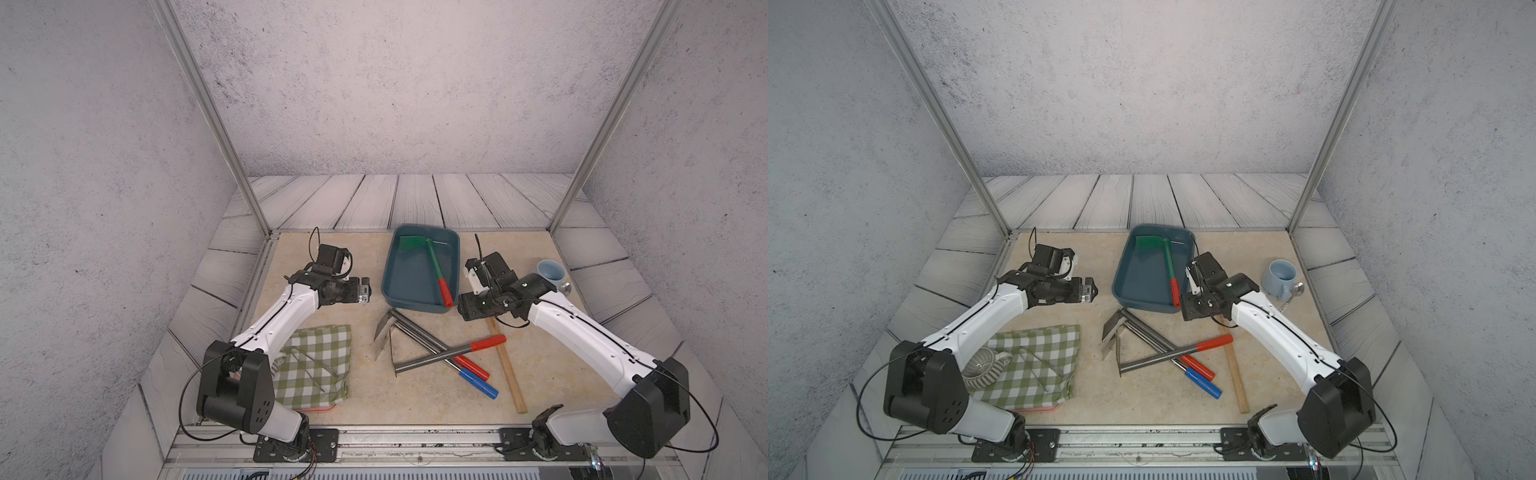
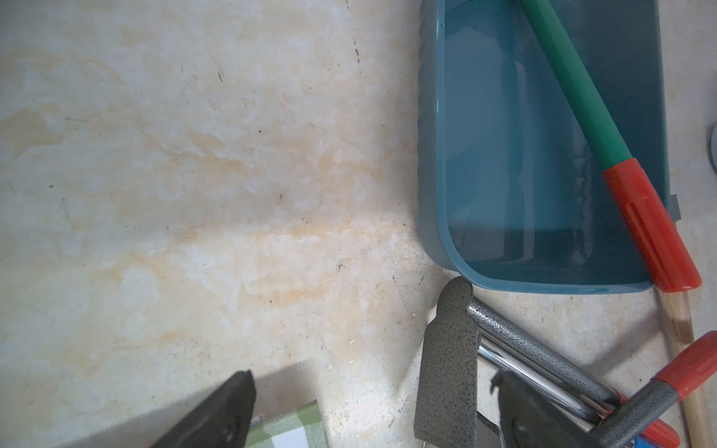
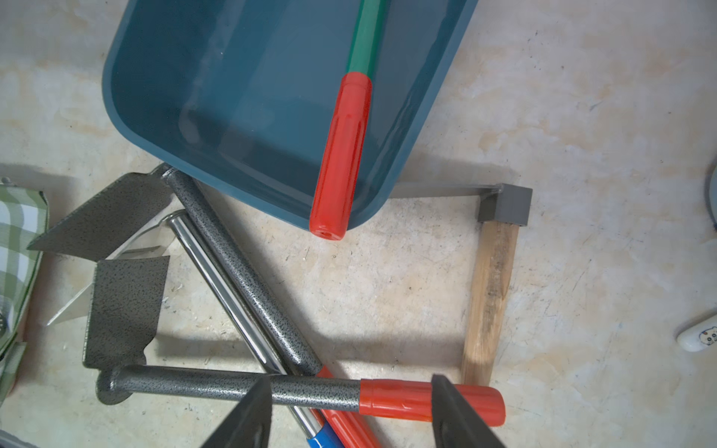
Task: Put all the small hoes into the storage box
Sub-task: Pick up the hoe from the center of the board.
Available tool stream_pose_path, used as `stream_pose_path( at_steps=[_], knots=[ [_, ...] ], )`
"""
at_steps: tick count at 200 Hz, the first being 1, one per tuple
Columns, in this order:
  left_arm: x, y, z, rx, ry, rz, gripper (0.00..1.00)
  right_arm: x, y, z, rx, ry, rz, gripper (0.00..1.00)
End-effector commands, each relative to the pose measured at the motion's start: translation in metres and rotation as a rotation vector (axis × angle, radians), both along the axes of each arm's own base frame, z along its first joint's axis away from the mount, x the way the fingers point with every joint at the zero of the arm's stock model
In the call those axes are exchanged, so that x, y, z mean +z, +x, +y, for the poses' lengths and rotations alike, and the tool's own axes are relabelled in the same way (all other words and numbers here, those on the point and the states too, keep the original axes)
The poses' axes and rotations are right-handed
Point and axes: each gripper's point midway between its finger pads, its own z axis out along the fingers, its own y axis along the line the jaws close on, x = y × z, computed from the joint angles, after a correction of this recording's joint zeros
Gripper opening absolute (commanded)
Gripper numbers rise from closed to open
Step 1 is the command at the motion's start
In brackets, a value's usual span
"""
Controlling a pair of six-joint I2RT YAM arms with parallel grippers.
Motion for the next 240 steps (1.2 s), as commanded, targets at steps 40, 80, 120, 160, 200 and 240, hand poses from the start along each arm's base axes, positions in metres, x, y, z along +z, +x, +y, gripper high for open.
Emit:
stream_pose_path(
  at_steps=[40, 80, 120, 160, 200, 240],
  knots=[
    [0.012, -0.002, -0.002, -0.007, -0.01, -0.015, 0.99, -0.019, -0.003, -0.041, -0.186, -0.137, -0.014, 0.65],
    [0.011, -0.002, -0.005, -0.014, -0.021, -0.007, 0.99, -0.033, 0.008, -0.059, -0.238, -0.148, 0.011, 0.64],
    [0.011, -0.003, -0.005, -0.016, -0.02, -0.009, 0.99, -0.058, 0.026, -0.079, -0.306, -0.103, 0.069, 0.64],
    [0.01, -0.003, -0.005, -0.017, -0.018, -0.006, 0.99, -0.079, 0.041, -0.091, -0.344, -0.086, 0.116, 0.64],
    [0.01, -0.003, -0.005, -0.018, -0.015, -0.005, 0.99, -0.099, 0.051, -0.095, -0.346, -0.083, 0.163, 0.63],
    [0.009, -0.003, -0.003, -0.016, -0.008, -0.005, 0.99, -0.122, 0.055, -0.099, -0.363, -0.081, 0.202, 0.59]
  ],
)
